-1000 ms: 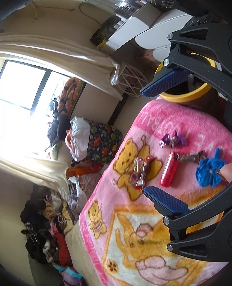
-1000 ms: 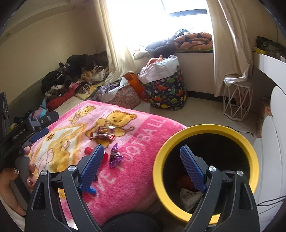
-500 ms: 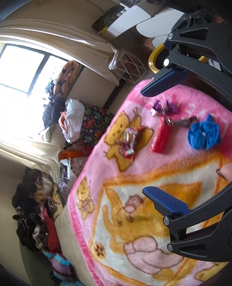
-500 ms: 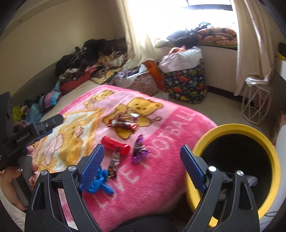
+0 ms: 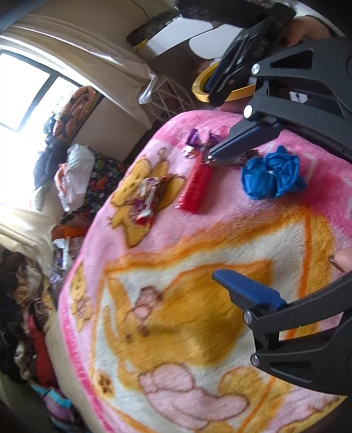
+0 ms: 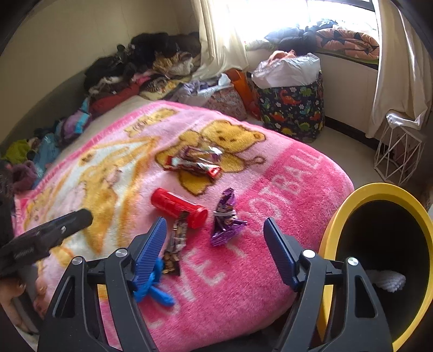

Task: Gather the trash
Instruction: 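Move both open tools back over the remaining trash on the blanket, then grasp the blue glove with the left tool while the right tool grasps the purple wrapper, then carry the blue glove and purple wrapper over the yellow bin and open both tools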

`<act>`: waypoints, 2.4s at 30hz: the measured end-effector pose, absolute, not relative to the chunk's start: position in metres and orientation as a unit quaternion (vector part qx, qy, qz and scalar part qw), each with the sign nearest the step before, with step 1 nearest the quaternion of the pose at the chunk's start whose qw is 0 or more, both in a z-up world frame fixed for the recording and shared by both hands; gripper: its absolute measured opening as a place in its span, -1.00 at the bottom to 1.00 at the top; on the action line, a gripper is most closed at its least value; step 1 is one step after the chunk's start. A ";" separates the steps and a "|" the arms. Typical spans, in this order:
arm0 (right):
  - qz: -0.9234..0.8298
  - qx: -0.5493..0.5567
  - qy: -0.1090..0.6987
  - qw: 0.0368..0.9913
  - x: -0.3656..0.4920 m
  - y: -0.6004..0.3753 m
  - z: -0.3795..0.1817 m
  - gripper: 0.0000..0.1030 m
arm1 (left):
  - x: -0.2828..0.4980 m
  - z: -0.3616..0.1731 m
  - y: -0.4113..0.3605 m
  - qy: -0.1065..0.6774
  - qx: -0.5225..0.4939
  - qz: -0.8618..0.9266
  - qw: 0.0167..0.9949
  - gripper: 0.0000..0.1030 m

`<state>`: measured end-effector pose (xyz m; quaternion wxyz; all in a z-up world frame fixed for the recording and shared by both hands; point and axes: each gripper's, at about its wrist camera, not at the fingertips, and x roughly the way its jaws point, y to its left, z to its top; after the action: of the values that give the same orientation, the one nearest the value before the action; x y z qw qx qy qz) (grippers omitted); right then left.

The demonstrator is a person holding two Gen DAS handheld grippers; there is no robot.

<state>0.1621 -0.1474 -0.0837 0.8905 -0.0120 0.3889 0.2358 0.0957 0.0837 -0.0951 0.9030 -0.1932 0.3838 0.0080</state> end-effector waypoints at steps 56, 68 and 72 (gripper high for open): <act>0.254 0.027 0.391 0.884 0.146 -0.188 -0.088 -0.78 | 0.099 -0.090 0.030 0.404 -0.169 -0.053 0.897 -0.70; 0.250 0.029 0.369 0.894 0.131 -0.206 -0.071 -0.78 | 0.094 -0.068 0.017 0.382 -0.165 -0.059 0.907 -0.70; 0.248 0.034 0.364 0.897 0.127 -0.214 -0.067 -0.78 | 0.094 -0.064 0.008 0.380 -0.160 -0.067 0.909 -0.70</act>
<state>0.1267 -0.2136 -0.0668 0.8970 0.0338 0.3644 0.2478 0.0942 0.0078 -0.0641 0.9086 -0.1603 0.3799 -0.0672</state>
